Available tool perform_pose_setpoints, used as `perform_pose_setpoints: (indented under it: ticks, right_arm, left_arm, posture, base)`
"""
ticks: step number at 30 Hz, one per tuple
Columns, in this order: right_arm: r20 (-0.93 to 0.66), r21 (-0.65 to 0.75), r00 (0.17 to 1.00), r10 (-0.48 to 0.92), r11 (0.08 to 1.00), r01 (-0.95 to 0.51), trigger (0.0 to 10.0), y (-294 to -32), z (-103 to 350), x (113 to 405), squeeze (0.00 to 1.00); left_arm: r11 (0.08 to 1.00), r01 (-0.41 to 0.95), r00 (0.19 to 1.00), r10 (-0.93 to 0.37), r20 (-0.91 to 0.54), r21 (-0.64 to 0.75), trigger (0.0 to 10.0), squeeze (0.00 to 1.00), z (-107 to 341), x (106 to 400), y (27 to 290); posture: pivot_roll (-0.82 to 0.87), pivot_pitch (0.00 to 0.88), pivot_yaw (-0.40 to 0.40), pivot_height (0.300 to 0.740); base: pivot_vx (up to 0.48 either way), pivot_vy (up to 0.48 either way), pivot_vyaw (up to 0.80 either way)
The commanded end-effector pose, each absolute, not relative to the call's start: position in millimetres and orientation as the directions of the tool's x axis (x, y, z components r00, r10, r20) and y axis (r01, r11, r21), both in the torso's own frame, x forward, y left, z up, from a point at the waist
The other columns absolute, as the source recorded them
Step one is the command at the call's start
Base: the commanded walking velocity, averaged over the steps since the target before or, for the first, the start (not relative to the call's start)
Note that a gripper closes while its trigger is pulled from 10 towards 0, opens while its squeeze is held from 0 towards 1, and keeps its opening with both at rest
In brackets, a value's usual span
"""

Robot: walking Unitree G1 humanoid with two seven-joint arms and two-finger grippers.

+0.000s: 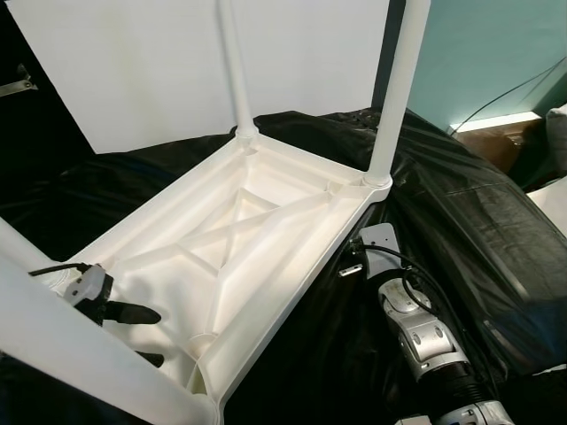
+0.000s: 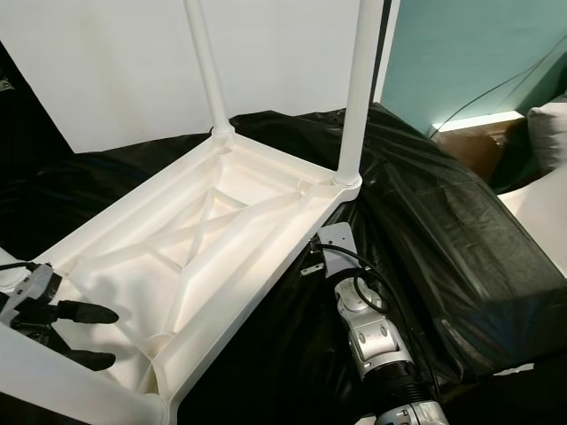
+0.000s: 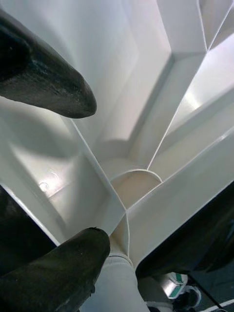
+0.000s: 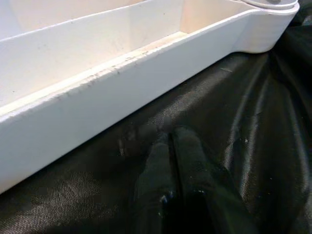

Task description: Building children table

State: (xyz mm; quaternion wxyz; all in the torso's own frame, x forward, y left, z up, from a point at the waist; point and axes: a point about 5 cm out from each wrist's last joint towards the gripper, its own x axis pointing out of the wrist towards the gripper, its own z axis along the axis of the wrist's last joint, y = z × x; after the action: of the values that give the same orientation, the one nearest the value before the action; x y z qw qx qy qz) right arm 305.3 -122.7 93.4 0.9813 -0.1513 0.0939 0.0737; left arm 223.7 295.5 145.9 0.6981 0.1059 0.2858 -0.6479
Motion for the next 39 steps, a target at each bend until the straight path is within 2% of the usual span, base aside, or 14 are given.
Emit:
perform_pose_setpoints:
  ticks: [1,6,11,16,22,24,29,30,31,32,34,35,37,39]
  right_arm:
    - [-0.240,-0.276,0.964,0.114,0.944,-0.180,10.0,-123.6,86.2,302.1,0.00]
    - [-0.239,-0.279,0.964,0.116,0.943,-0.183,10.0,-124.2,87.4,303.3,0.00]
    - [-0.238,-0.282,0.964,0.116,0.942,-0.183,10.0,-125.0,87.8,303.6,0.00]
    - [-0.238,-0.281,0.964,0.117,0.942,-0.183,10.0,-125.0,87.7,303.3,0.00]
    - [-0.238,-0.278,0.964,0.118,0.943,-0.184,10.0,-124.3,87.8,303.5,0.00]
    - [-0.236,-0.268,0.965,0.117,0.946,-0.180,10.0,-124.5,89.0,304.1,0.00]
    - [-0.237,-0.265,0.965,0.115,0.948,-0.178,10.0,-125.1,88.8,303.9,0.00]
    - [-0.237,-0.264,0.965,0.115,0.948,-0.178,10.0,-124.8,88.9,303.7,0.00]
    - [-0.237,-0.264,0.965,0.115,0.948,-0.178,10.0,-124.8,88.9,303.7,0.00]
    - [-0.235,-0.262,0.965,0.116,0.949,-0.178,10.0,-124.3,89.5,303.8,0.00]
    - [-0.234,-0.260,0.965,0.116,0.949,-0.178,10.0,-123.9,90.0,303.9,0.00]
    - [-0.232,-0.259,0.966,0.118,0.950,-0.178,10.0,-123.5,90.9,303.9,0.00]
    - [-0.230,-0.257,0.966,0.118,0.950,-0.177,10.0,-123.8,91.5,303.7,0.00]
    - [-0.230,-0.256,0.966,0.115,0.951,-0.175,10.0,-125.0,91.3,302.9,0.00]
  left_arm:
    - [0.135,0.964,-0.016,-0.832,-0.555,-0.229,10.0,0.04,145.5,220.5,298.7]
    - [0.110,0.968,-0.061,-0.772,-0.633,-0.227,10.0,0.04,140.3,213.8,305.7]
    - [0.111,0.969,-0.056,-0.772,-0.634,-0.221,10.0,0.04,143.1,214.0,307.2]
    - [0.113,0.968,-0.084,-0.696,-0.713,-0.225,10.0,0.05,137.8,208.4,319.9]
    - [0.096,0.970,-0.104,-0.672,-0.733,-0.225,10.0,0.05,133.0,207.5,320.0]
    - [0.055,0.974,-0.139,-0.618,-0.773,-0.219,10.0,0.06,124.1,207.3,319.7]
    - [0.039,0.984,-0.113,-0.623,-0.774,-0.175,10.0,0.05,115.9,213.8,310.1]
    - [0.048,0.988,-0.084,-0.621,-0.779,-0.145,9.0,0.04,110.5,217.5,304.6]
    - [0.048,0.988,-0.084,-0.621,-0.779,-0.145,9.0,0.04,110.5,217.5,304.6]
    - [0.065,0.992,-0.045,-0.603,-0.796,-0.105,4.5,0.00,103.3,222.0,299.5]
    - [0.074,0.994,-0.020,-0.588,-0.808,-0.078,4.5,0.00,98.5,225.0,297.0]
    - [0.091,0.994,0.002,-0.567,-0.824,-0.060,0.0,0.00,93.1,227.5,295.8]
    - [0.109,0.993,0.024,-0.556,-0.831,-0.044,0.0,0.00,89.0,229.6,294.7]
    - [0.153,0.988,0.088,-0.565,-0.821,0.001,0.0,0.00,84.0,235.0,290.4]
  posture:
    - [-0.03,0.019,0.037,0.740]
    - [-0.03,0.017,0.031,0.740]
    - [-0.03,0.016,0.030,0.740]
    - [-0.03,0.016,0.030,0.740]
    - [-0.03,0.016,0.029,0.740]
    - [-0.03,0.020,0.029,0.740]
    - [-0.03,0.019,0.032,0.740]
    - [-0.03,0.018,0.033,0.740]
    - [-0.03,0.018,0.033,0.740]
    - [-0.04,0.018,0.034,0.740]
    - [-0.04,0.018,0.034,0.740]
    - [-0.04,0.018,0.036,0.740]
    - [-0.04,0.019,0.036,0.740]
    - [-0.04,0.021,0.038,0.740]
  base:
    - [0.000,0.000,0.00]
    - [0.000,0.000,0.00]
    - [0.000,0.000,0.00]
    - [0.000,0.000,0.00]
    - [0.000,0.000,0.00]
    - [0.000,0.000,0.00]
    - [0.000,0.000,0.00]
    - [0.000,0.000,0.00]
    - [0.000,0.000,0.00]
    - [0.000,0.000,0.00]
    - [0.000,0.000,0.00]
    - [0.000,0.000,0.00]
    - [0.000,0.000,0.00]
    - [0.000,0.000,0.00]
